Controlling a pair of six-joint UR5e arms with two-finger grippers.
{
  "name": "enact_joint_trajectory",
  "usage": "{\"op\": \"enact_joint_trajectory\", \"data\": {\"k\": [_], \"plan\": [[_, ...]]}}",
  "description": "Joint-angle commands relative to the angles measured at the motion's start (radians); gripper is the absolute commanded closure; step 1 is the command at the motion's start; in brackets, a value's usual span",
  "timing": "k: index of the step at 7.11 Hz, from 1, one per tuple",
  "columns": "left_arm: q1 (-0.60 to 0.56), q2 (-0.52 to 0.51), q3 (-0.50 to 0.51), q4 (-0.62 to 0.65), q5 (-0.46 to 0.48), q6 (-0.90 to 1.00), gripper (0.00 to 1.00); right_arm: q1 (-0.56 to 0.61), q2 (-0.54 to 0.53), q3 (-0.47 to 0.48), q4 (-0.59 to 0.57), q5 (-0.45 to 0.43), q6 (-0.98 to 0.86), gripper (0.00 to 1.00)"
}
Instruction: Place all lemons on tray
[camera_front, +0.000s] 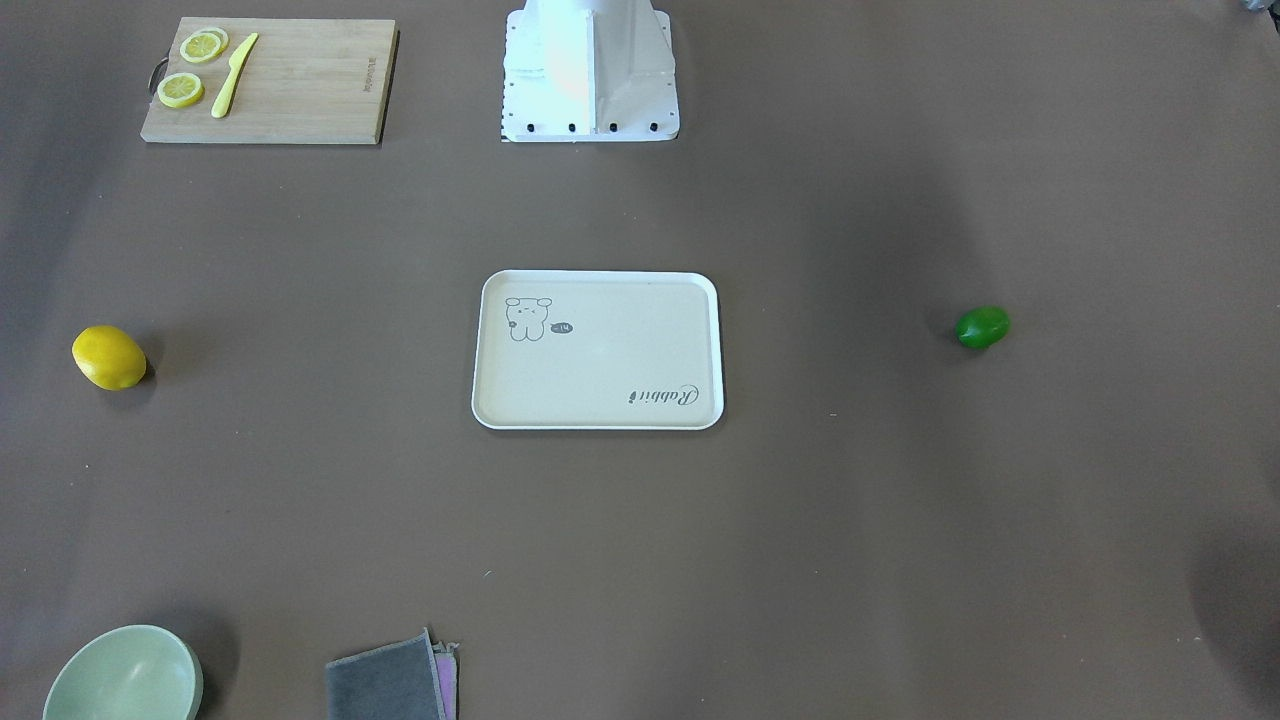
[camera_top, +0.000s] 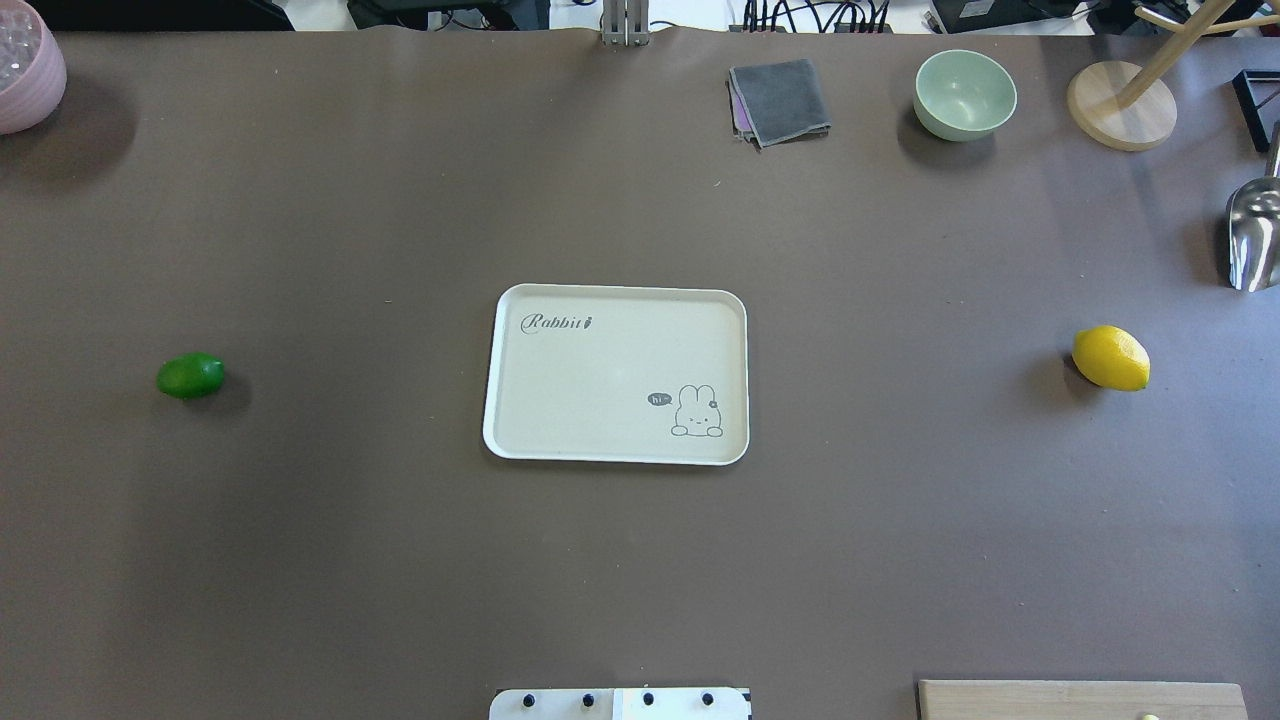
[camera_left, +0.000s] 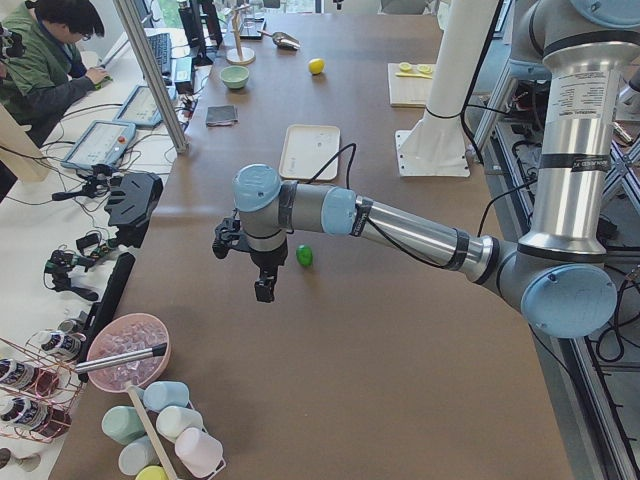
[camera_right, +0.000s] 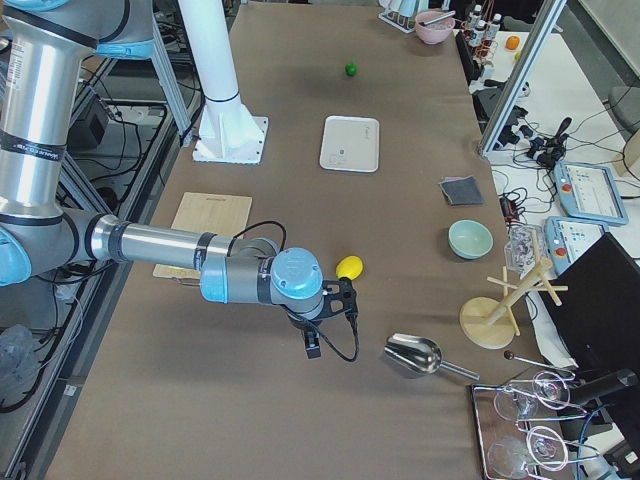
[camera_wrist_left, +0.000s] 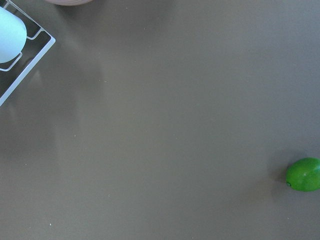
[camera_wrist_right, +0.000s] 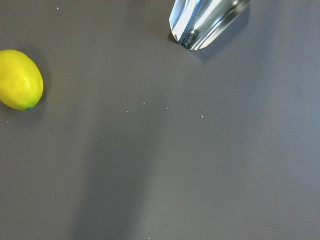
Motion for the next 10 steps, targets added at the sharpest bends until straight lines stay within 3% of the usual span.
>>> {"op": "enact_joint_trajectory", "data": {"k": [1, 4, 6, 7, 8, 9, 10], "plan": [[0.0, 0.003, 0.001, -0.027, 0.0, 0.0, 0.01, 0.0, 0.0, 0.0, 0.0, 0.0, 0.002, 0.0], [0.002, 0.002, -0.043, -0.038, -0.002, 0.002, 0.01, 0.0, 0.0, 0.0, 0.002, 0.0, 0.0, 0.0], [0.002, -0.009, -0.063, -0.066, 0.0, 0.0, 0.01, 0.0, 0.0, 0.002, 0.064, 0.003, 0.005, 0.0], [0.002, 0.0, -0.058, -0.226, -0.002, -0.003, 0.01, 0.0, 0.0, 0.011, 0.153, 0.009, 0.017, 0.0], [0.006, -0.059, 0.03, -0.45, -0.003, -0.014, 0.01, 0.0, 0.002, 0.018, 0.22, 0.014, 0.029, 0.0], [0.006, -0.003, 0.049, -0.574, -0.079, -0.003, 0.01, 0.0, 0.012, 0.02, 0.224, 0.027, 0.084, 0.0], [0.008, 0.032, 0.072, -0.735, -0.094, -0.018, 0.01, 0.0, 0.014, 0.029, 0.229, 0.047, 0.127, 0.0]]}}
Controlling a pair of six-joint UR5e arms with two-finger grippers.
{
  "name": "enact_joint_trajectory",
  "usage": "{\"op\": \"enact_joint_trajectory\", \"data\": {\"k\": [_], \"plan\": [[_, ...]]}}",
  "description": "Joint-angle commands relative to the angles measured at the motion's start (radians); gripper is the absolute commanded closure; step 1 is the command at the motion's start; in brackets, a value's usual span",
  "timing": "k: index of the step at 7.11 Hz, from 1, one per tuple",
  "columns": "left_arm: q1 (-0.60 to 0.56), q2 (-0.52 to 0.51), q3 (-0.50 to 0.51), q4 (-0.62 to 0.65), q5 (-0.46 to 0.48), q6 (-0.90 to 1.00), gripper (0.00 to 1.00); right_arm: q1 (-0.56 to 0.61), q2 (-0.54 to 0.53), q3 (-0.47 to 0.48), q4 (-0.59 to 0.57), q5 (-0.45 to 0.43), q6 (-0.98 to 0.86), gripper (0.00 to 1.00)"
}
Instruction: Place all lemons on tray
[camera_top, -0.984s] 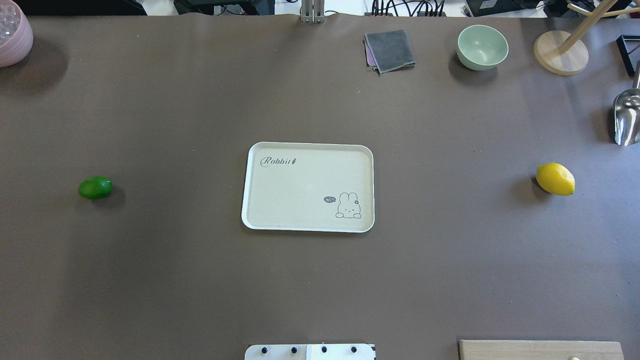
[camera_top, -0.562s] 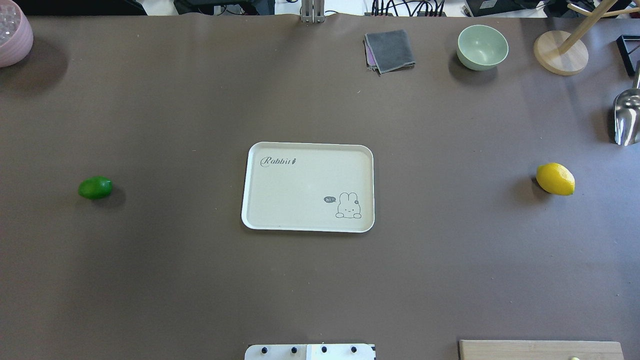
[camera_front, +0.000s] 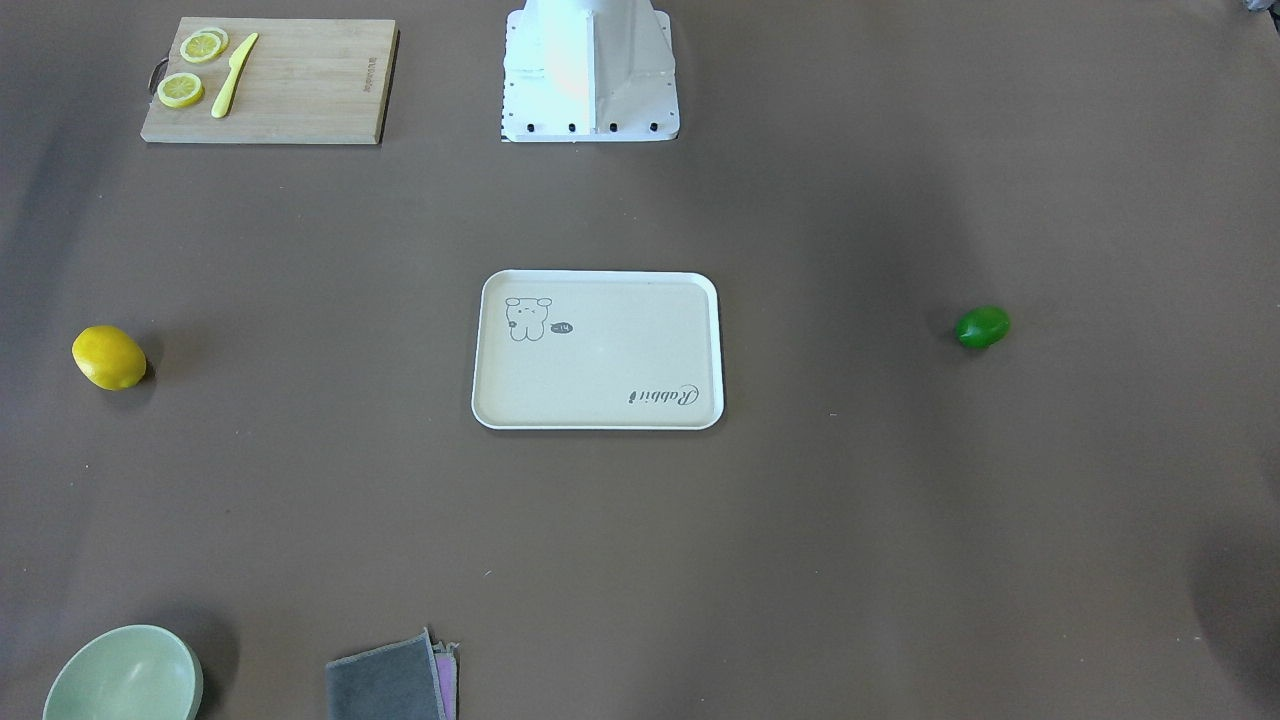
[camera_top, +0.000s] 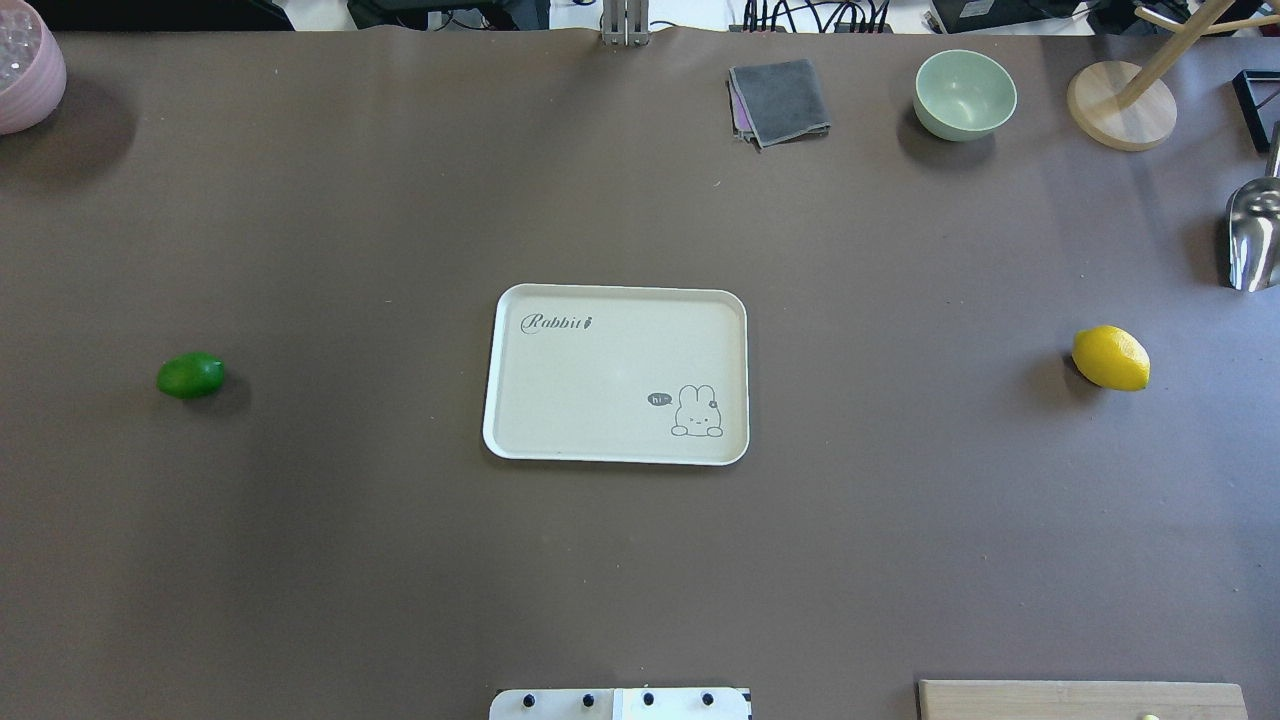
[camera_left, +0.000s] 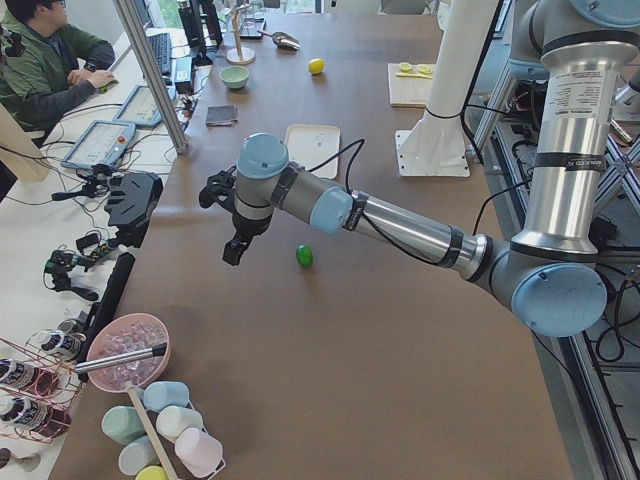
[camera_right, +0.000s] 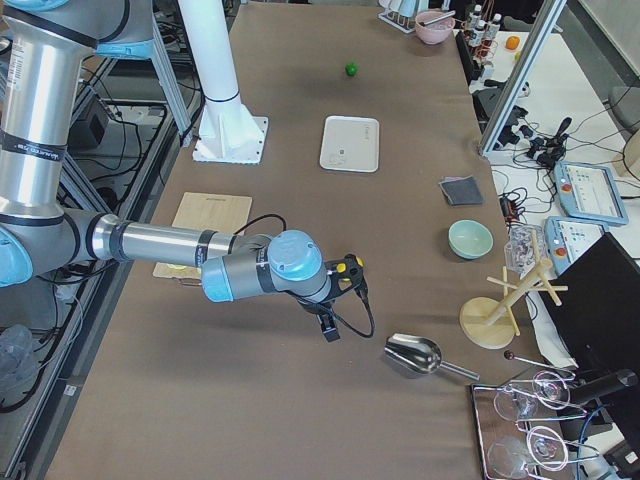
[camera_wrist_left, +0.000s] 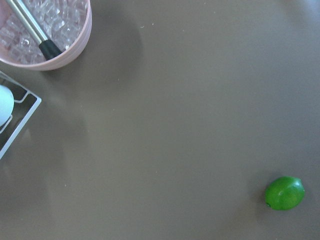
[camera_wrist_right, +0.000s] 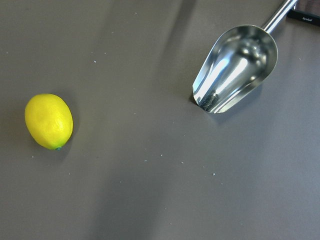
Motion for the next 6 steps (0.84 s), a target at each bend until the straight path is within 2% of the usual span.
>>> {"op": "enact_joint_trajectory", "data": {"k": [1, 2, 3, 4, 5, 6], "plan": [[0.003, 0.051, 0.069, -0.327, -0.037, -0.054, 0.01, -0.017, 0.004, 0.034, 0.015, 0.052, 0.13, 0.0], [0.064, 0.041, 0.086, -0.378, -0.039, -0.168, 0.01, -0.087, 0.006, 0.079, 0.013, 0.045, 0.267, 0.0], [0.186, 0.041, 0.088, -0.412, -0.028, -0.262, 0.02, -0.183, 0.041, 0.117, 0.013, -0.018, 0.399, 0.0], [0.274, 0.039, 0.089, -0.446, -0.016, -0.38, 0.02, -0.31, 0.056, 0.154, 0.015, -0.131, 0.58, 0.0], [0.358, 0.044, 0.091, -0.508, 0.074, -0.528, 0.01, -0.416, 0.092, 0.169, 0.015, -0.237, 0.738, 0.0], [0.49, 0.051, 0.1, -0.555, 0.218, -0.601, 0.01, -0.495, 0.095, 0.17, 0.017, -0.292, 0.776, 0.0]]}}
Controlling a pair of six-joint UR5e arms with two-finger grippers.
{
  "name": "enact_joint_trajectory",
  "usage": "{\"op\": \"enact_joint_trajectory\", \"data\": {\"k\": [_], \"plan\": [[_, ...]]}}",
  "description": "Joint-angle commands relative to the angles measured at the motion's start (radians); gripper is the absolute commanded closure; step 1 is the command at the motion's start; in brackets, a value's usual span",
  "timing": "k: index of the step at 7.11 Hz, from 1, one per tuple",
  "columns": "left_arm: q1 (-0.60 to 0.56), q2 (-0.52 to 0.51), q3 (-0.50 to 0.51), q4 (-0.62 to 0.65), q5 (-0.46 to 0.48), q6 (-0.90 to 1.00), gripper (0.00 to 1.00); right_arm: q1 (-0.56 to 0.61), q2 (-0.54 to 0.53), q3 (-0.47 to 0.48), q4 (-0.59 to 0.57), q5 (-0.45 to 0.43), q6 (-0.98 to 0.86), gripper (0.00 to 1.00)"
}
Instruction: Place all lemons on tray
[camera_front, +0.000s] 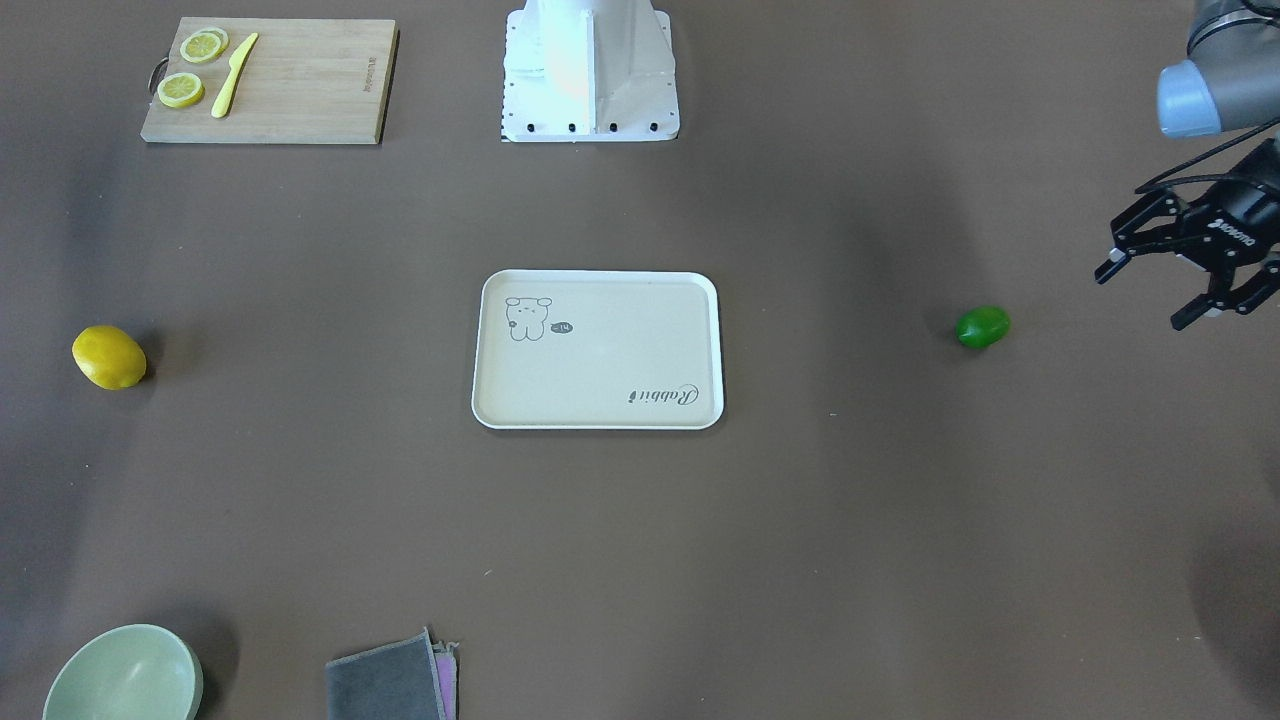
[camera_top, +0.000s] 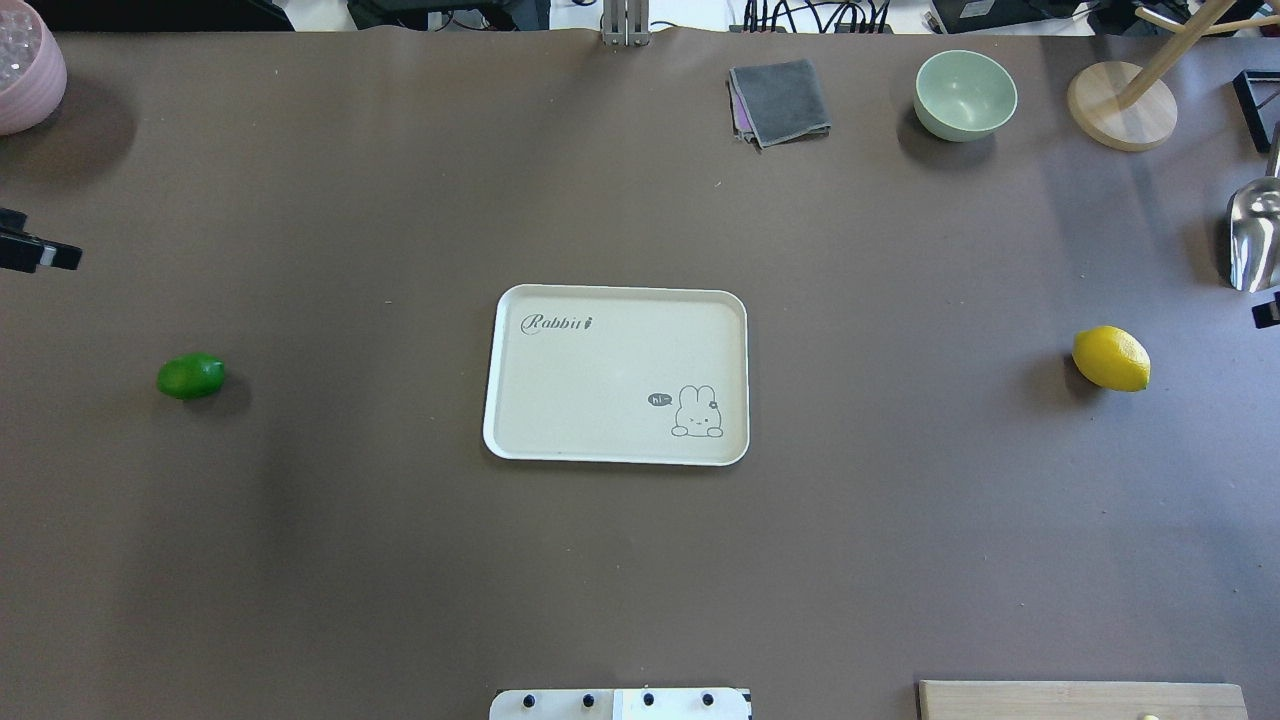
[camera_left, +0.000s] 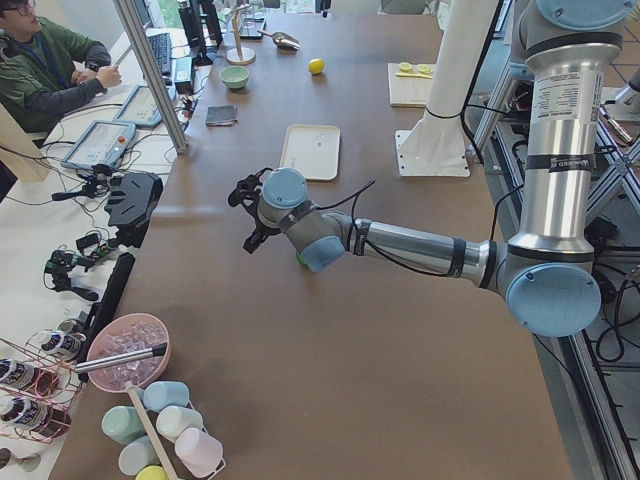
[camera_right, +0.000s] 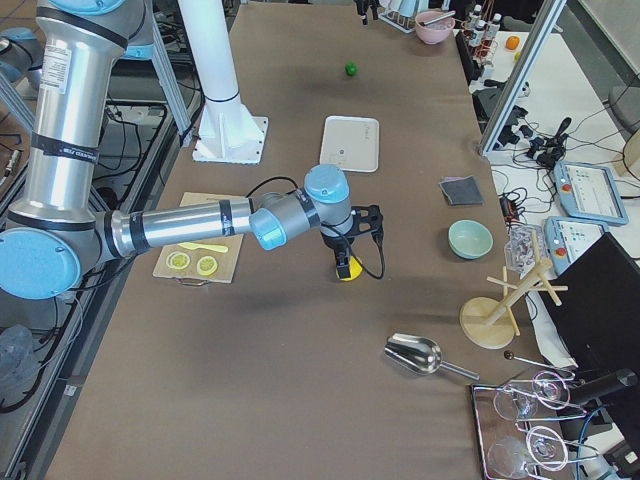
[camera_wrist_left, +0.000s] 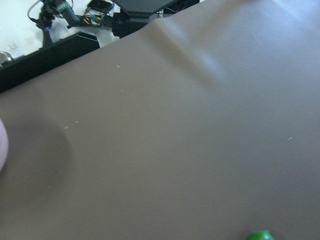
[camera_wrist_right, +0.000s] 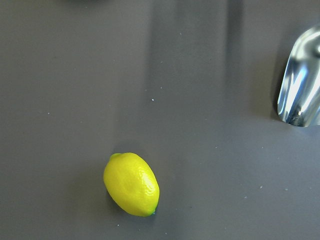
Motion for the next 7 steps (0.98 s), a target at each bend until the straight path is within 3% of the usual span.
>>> {"op": "enact_joint_trajectory", "data": {"k": [1, 5, 7], "plan": [[0.228, 0.003, 0.028, -0.063, 0.222, -0.127, 0.01, -0.125, 0.015, 0.009, 0.007, -0.093, 0.104, 0.0], [0.281, 0.001, 0.109, -0.063, 0.325, -0.054, 0.02, -0.133, 0.013, 0.005, 0.037, -0.095, 0.102, 0.0], [0.29, -0.004, 0.116, -0.082, 0.315, -0.038, 0.02, -0.133, 0.015, 0.008, 0.037, -0.093, 0.104, 0.0]]}}
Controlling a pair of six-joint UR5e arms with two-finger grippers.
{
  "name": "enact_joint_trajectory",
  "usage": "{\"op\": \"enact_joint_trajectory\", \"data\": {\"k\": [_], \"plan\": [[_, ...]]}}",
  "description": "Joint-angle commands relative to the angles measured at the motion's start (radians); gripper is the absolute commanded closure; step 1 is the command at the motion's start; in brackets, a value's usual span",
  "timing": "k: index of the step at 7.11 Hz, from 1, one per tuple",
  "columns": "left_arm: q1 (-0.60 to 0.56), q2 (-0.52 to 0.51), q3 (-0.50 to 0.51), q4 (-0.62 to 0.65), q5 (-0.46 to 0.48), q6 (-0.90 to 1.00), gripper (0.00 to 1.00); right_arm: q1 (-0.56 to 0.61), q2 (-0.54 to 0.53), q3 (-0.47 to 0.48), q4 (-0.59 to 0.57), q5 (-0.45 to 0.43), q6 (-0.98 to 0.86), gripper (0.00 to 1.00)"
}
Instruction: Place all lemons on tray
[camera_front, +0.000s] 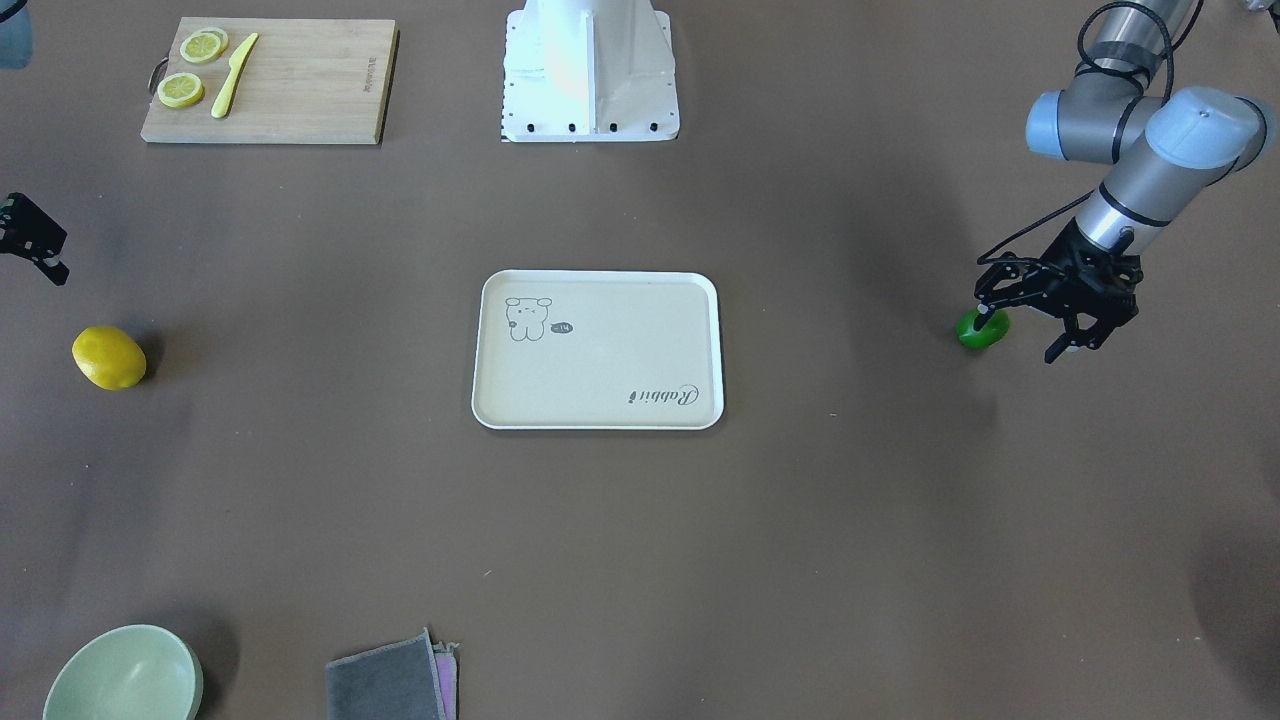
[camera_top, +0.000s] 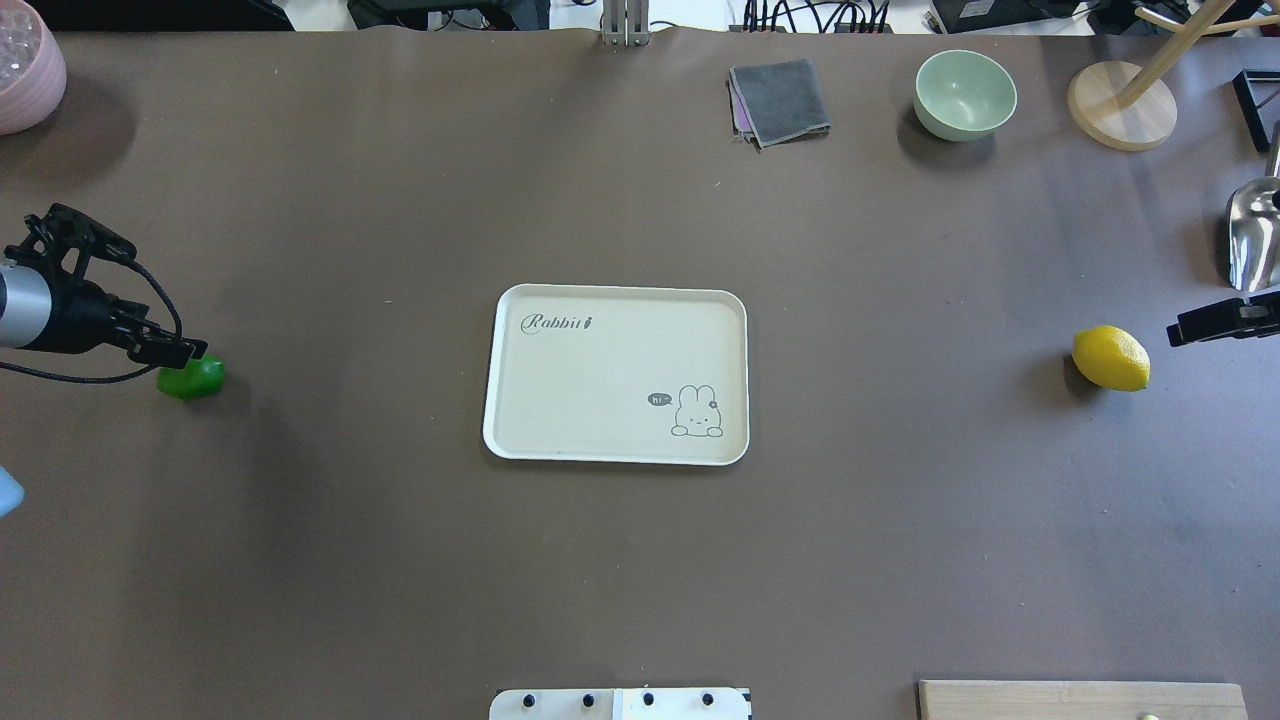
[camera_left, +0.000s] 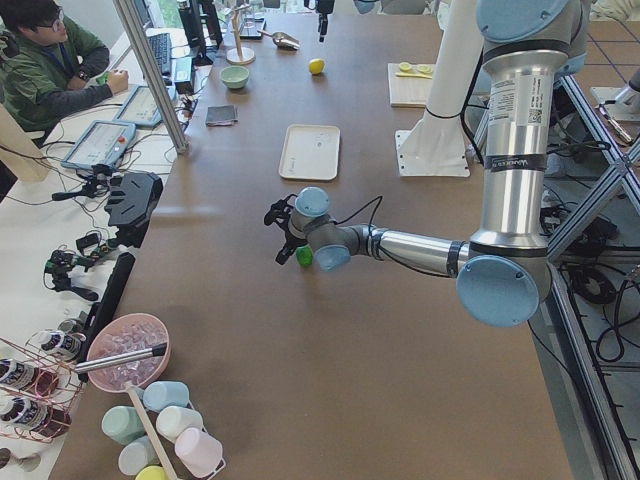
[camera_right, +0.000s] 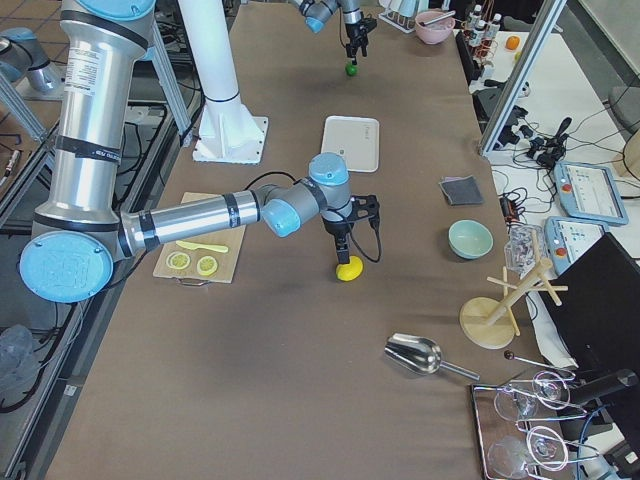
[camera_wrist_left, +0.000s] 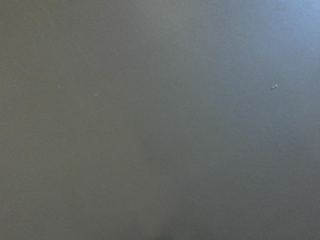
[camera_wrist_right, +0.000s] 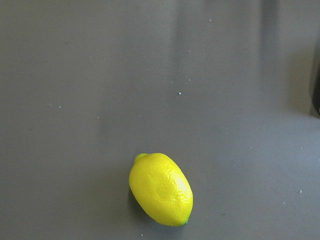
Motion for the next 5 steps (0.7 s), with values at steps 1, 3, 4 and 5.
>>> {"op": "enact_joint_trajectory", "data": {"k": [1, 3, 4, 5], "plan": [[0.027, 0.007, 0.006, -0.069, -0.008, -0.005, 0.02, 0.001, 0.0, 0.002, 0.0, 0.001, 0.0, 0.0], [0.028, 0.007, 0.013, -0.073, -0.04, -0.005, 0.02, -0.001, 0.0, 0.002, 0.0, 0.0, 0.001, 0.0], [0.033, 0.007, 0.039, -0.071, -0.039, 0.002, 0.02, 0.001, 0.0, 0.002, 0.0, 0.0, 0.001, 0.0], [0.045, 0.007, 0.048, -0.073, -0.037, 0.002, 0.02, 0.001, 0.0, 0.002, 0.0, 0.0, 0.001, 0.0]]}}
